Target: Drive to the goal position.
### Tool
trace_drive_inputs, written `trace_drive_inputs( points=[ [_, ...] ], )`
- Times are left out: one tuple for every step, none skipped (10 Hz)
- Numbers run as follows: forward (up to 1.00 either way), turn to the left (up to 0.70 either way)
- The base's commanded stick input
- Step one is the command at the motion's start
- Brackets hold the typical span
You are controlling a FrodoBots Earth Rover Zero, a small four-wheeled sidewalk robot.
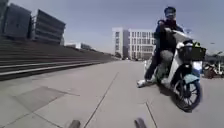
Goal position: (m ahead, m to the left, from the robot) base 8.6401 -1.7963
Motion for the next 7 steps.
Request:
trace_drive_inputs(
  points=[
    [1.0, 0.01],
    [1.0, 0.01],
    [1.0, 0.01],
    [1.0, 0.01],
    [1.0, 0.01],
    [1.0, 0.01],
    [1.0, 0.01]
  ],
)
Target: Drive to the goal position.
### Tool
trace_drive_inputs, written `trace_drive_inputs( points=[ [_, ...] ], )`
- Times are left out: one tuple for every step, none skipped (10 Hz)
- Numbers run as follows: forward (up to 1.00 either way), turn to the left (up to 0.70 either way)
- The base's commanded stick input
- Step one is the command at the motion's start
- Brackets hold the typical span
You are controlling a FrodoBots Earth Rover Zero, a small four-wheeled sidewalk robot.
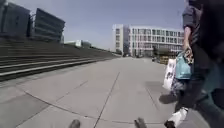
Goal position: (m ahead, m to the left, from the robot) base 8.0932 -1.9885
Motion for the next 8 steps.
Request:
trace_drive_inputs(
  points=[
    [1.0, 0.01],
    [1.0, 0.01],
    [1.0, 0.01],
    [1.0, 0.01],
    [1.0, 0.01],
    [1.0, 0.01],
    [1.0, 0.01],
    [1.0, 0.01]
  ],
)
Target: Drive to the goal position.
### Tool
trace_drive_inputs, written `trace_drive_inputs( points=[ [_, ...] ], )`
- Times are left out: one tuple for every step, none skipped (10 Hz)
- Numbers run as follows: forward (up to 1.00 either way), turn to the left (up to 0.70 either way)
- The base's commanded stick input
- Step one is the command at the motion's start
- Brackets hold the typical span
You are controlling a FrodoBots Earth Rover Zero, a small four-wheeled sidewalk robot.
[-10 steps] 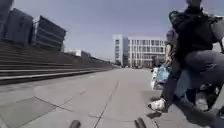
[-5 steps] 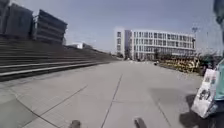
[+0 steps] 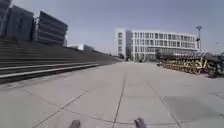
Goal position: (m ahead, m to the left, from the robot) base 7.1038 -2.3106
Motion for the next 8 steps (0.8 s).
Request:
trace_drive_inputs(
  points=[
    [1.0, 0.01],
    [1.0, 0.01],
    [1.0, -0.03],
    [1.0, -0.12],
    [1.0, -0.21],
    [1.0, -0.3],
    [1.0, -0.39],
    [1.0, -0.39]
  ],
)
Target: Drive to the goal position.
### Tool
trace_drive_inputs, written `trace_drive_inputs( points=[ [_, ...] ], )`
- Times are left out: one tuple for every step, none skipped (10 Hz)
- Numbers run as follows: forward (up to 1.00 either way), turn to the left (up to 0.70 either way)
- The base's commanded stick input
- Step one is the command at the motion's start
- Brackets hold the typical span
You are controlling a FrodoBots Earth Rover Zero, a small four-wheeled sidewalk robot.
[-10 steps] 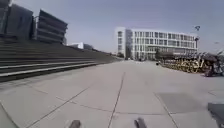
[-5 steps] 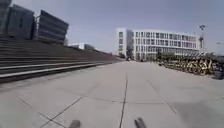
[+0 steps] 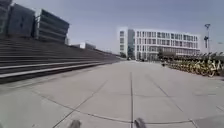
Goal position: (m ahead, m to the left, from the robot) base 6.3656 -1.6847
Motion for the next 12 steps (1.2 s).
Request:
trace_drive_inputs(
  points=[
    [1.0, -0.39],
    [1.0, -0.39],
    [1.0, -0.39],
    [1.0, -0.35],
    [1.0, -0.26],
    [1.0, -0.16],
    [1.0, -0.07],
    [1.0, 0.01],
    [1.0, 0.01],
    [1.0, 0.01],
    [1.0, 0.01],
    [1.0, 0.01]
  ],
)
